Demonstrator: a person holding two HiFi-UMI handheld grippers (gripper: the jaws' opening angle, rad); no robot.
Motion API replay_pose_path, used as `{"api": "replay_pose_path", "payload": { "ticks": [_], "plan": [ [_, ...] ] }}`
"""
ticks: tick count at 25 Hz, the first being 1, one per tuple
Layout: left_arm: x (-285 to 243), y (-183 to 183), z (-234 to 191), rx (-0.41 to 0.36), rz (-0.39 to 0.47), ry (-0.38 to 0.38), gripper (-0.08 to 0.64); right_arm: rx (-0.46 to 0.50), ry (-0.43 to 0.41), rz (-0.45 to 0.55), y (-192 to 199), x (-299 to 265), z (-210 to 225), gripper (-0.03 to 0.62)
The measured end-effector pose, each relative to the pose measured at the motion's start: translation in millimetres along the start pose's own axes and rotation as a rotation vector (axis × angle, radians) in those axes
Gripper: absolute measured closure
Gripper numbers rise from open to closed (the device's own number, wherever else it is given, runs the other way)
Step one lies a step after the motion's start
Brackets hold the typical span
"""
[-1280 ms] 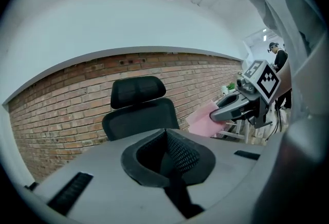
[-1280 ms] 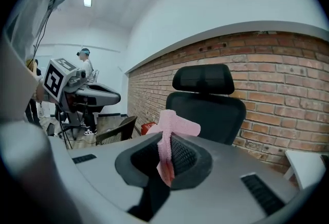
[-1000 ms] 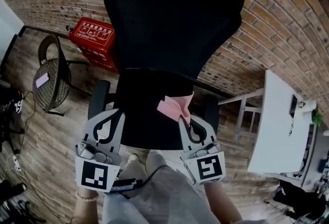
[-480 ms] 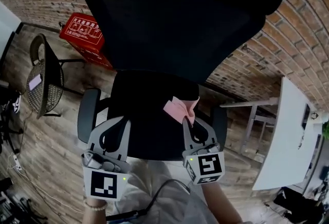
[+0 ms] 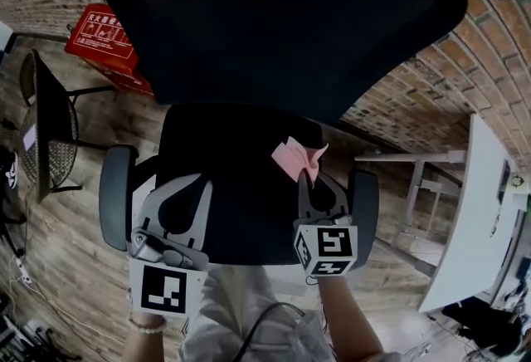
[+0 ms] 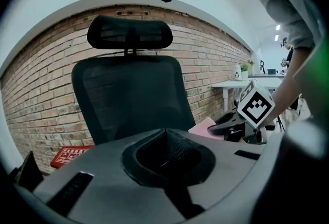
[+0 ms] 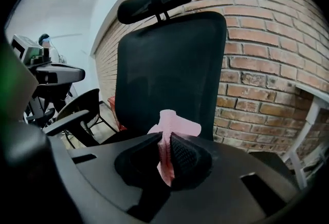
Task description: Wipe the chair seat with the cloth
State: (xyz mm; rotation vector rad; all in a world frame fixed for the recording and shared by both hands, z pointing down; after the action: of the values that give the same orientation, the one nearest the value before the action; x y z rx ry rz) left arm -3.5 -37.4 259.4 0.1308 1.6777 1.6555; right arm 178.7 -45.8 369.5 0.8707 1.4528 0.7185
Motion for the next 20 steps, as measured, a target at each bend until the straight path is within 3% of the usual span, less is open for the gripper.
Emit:
{"api": "replay_pose_path", "payload": {
  "ticks": [14, 20],
  "plan": [
    [-57, 90, -20, 0.055, -0.059, 0.023, 0.541, -0.01, 0.138, -0.099, 72, -108, 36, 0.537],
    [-67, 117, -25, 0.074, -0.07, 0.029, 0.541, -0.083, 0.171, -0.144, 100, -141, 49, 0.537]
  ]
}}
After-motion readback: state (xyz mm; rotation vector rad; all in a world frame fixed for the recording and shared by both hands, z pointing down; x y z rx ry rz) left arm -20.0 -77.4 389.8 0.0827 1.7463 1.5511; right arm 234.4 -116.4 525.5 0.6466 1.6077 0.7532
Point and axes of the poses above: the fingertips, and each gripper's own axes: x backward along the fingers, z to its right, y out of its underside, the point moved 2 cm from there along x, backward along the fingers, and after that the axes turned 14 degrees about y, right-handed, at the moved point
